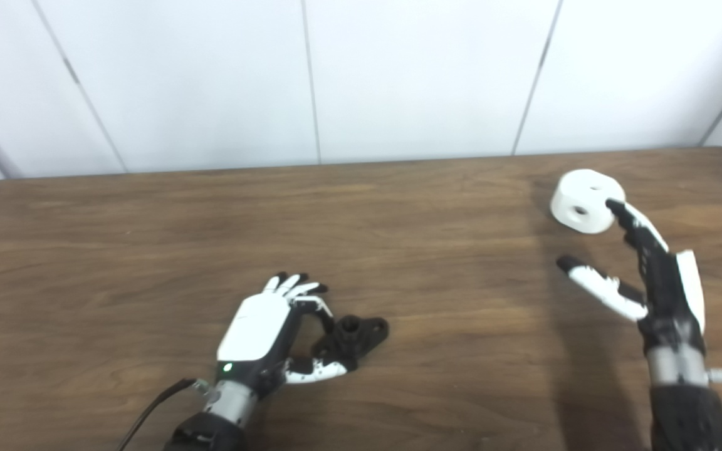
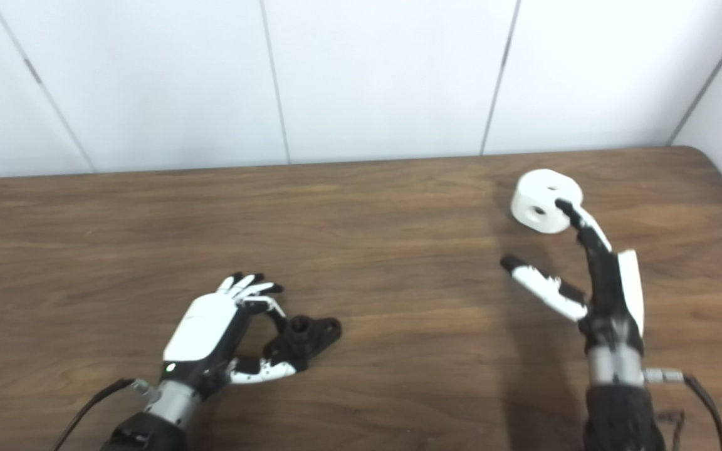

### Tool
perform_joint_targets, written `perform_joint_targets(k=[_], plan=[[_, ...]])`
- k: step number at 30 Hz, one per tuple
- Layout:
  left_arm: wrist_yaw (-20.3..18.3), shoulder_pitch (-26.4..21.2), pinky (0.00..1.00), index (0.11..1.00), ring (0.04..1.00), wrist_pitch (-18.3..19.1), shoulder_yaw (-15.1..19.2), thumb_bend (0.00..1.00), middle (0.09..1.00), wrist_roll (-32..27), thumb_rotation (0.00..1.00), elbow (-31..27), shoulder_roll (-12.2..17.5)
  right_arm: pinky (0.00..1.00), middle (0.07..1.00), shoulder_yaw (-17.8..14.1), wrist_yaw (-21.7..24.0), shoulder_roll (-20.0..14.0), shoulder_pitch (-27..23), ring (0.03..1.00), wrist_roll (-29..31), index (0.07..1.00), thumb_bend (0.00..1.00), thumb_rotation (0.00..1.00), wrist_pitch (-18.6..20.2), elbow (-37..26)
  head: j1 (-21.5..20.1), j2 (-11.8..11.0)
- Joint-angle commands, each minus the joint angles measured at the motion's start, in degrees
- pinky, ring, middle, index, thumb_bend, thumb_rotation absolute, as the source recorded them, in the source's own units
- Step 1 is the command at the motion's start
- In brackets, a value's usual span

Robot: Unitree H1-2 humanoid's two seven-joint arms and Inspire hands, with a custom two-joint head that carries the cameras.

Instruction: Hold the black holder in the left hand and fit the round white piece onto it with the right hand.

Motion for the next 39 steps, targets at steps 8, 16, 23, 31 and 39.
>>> perform_joint_targets(k=[8,16,23,31,39], plan=[[-0.26,-0.18,1.00,0.486,0.918,-3.21,1.74,0.52,0.824,-0.36,0.05,1.39,1.91,0.83,0.874,-2.01,-0.81,-4.11,-5.69,0.884,-5.85,0.810,0.80,0.37,4.01,-1.53,-6.04,-1.37],[0.38,-0.20,1.00,0.486,0.901,-5.04,2.66,0.52,0.810,-0.76,0.05,2.92,2.33,0.90,0.897,-0.99,0.75,-7.92,-10.52,0.913,-10.14,0.788,0.86,0.29,6.30,1.45,-9.69,-2.90],[0.52,-0.19,0.99,0.485,0.894,-6.00,2.95,0.52,0.806,-0.68,0.05,3.85,2.44,0.91,0.911,1.73,3.81,-11.28,-14.14,0.929,-14.39,0.779,0.88,0.28,10.45,3.30,-12.66,-4.16],[0.03,-0.24,0.98,0.485,0.883,-6.35,3.08,0.52,0.800,-0.98,0.05,3.96,2.19,0.96,0.947,3.04,9.74,-13.28,-19.32,0.971,-18.42,0.788,0.91,0.29,12.82,9.33,-12.97,-4.59],[0.12,-0.27,0.98,0.485,0.885,-6.38,3.05,0.52,0.804,-0.88,0.05,4.17,2.06,1.00,0.949,3.36,12.43,-14.37,-23.51,0.991,-21.12,0.782,1.00,0.28,12.82,15.92,-12.00,-4.58]])
